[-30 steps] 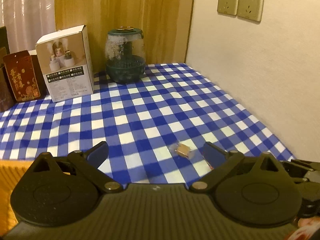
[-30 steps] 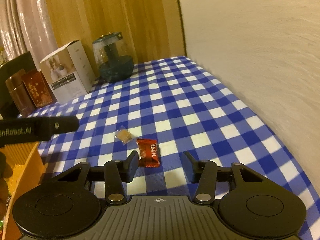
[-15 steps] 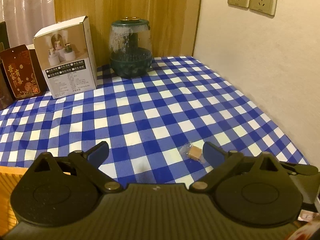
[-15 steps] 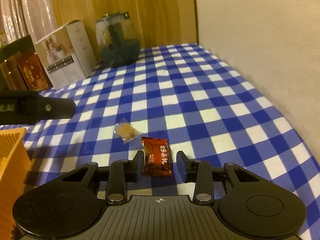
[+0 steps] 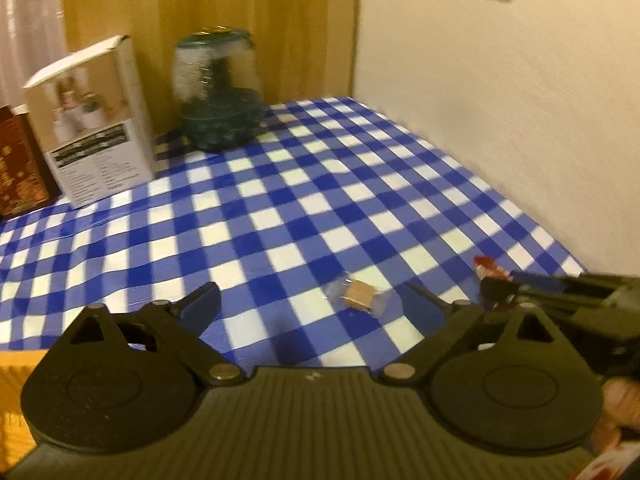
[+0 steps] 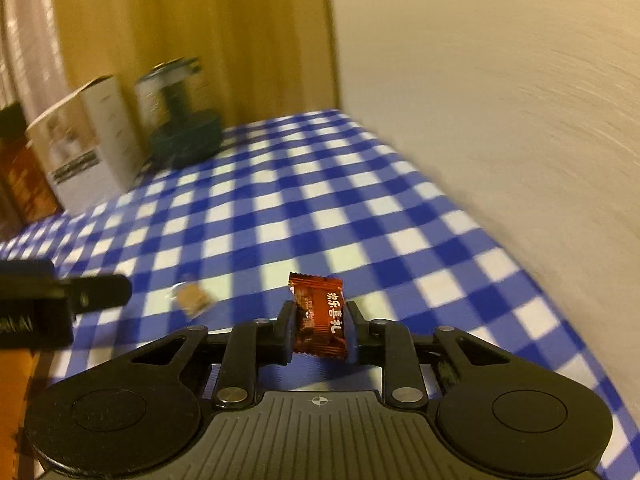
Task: Organize snacks
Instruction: 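Grasp the brown-red candy with the right tool while the left grasps the clear-wrapped candy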
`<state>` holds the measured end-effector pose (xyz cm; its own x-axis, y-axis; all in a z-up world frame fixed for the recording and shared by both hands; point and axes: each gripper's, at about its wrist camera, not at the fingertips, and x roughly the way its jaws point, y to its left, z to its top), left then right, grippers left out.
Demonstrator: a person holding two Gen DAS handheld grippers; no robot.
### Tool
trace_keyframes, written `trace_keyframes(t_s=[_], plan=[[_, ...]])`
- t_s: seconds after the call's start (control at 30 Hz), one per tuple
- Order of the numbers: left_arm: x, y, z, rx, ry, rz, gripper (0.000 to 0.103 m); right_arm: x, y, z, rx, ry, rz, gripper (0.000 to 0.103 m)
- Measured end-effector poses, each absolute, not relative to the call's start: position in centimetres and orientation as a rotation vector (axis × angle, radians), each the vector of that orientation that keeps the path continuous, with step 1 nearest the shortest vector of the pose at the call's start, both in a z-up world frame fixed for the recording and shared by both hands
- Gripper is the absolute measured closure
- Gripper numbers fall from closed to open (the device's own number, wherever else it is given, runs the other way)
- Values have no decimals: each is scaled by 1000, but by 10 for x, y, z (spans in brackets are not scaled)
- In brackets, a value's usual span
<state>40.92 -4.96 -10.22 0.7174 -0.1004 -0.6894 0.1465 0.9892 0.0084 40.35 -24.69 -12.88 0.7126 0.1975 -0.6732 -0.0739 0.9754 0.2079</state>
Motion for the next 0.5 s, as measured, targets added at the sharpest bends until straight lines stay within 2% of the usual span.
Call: trace_keyframes(t_s=[0.17, 0.33, 0.43, 0.5], plan=[[423, -66, -118, 127, 802, -198, 23, 404, -263, -137, 235, 800, 121, 78], [437, -74, -130, 130, 833, -237, 29, 403, -261, -136, 231, 798, 133, 78], [445, -77, -137, 139, 849, -251, 38, 403, -258, -136, 230, 794, 143, 78], [448, -77, -141, 142, 856, -250, 40, 404, -257, -136, 231, 791, 148, 78]])
